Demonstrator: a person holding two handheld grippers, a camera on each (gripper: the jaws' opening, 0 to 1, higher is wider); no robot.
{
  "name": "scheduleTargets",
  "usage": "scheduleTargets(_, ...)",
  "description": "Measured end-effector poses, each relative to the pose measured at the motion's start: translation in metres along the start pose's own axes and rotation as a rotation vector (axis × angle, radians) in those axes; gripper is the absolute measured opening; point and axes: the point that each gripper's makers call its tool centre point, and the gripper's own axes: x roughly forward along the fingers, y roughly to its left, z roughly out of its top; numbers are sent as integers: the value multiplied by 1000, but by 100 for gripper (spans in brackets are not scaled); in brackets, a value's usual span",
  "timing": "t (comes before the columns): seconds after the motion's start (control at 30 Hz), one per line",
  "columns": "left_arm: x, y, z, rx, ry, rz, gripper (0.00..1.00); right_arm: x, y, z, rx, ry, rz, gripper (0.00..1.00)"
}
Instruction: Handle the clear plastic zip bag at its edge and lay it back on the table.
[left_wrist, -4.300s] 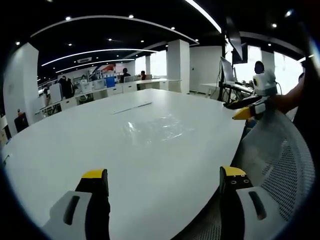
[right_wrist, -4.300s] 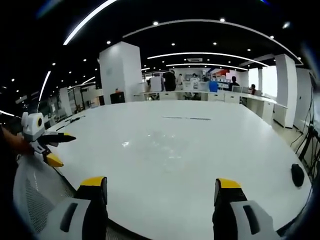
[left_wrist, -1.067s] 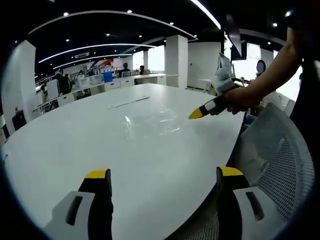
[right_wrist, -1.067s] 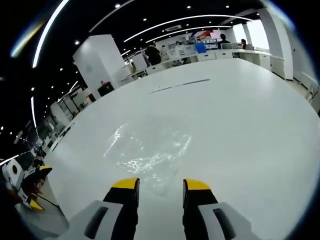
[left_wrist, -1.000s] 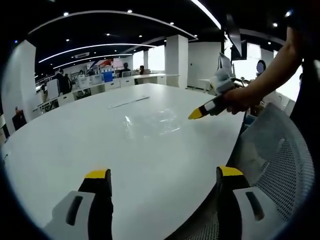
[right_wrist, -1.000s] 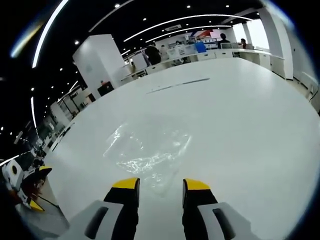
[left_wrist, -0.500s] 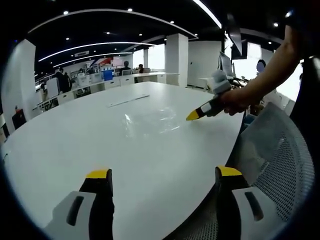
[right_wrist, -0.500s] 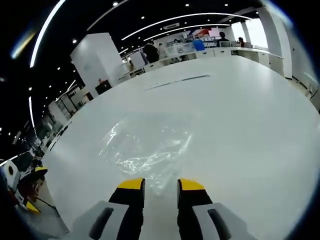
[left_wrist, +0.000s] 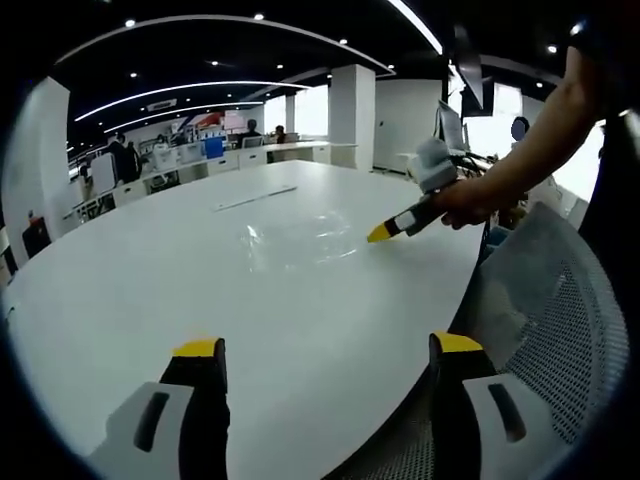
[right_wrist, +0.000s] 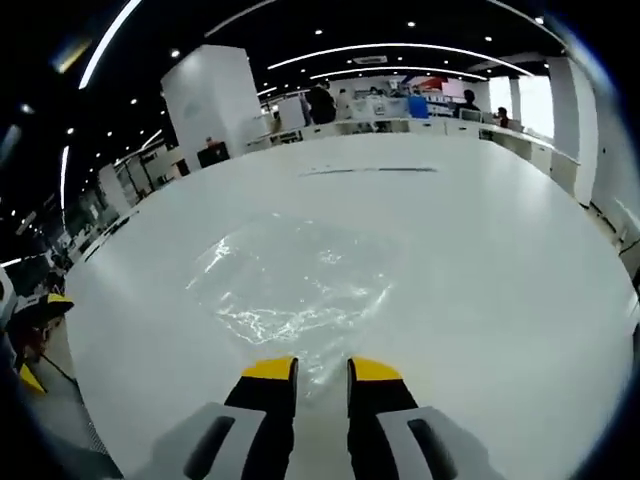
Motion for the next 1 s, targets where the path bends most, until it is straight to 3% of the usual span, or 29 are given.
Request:
scheduleTargets(0.2,0,0,-1,-3,3,0,82,-1,-1,-2,-81,10,-37,9)
scheduleTargets(0.33,0,1,-1,-3,4,-1,82,-5,2,-1,-86,9,-46,7)
scheduleTargets(0.67,0,1,-1,-1,7,3,81,-2,-6,-1,-52,6,-52,0)
scheduleTargets(1.0,0,1,-1,3,7,0,81,-11,-7,-2,-29,5,-50,0)
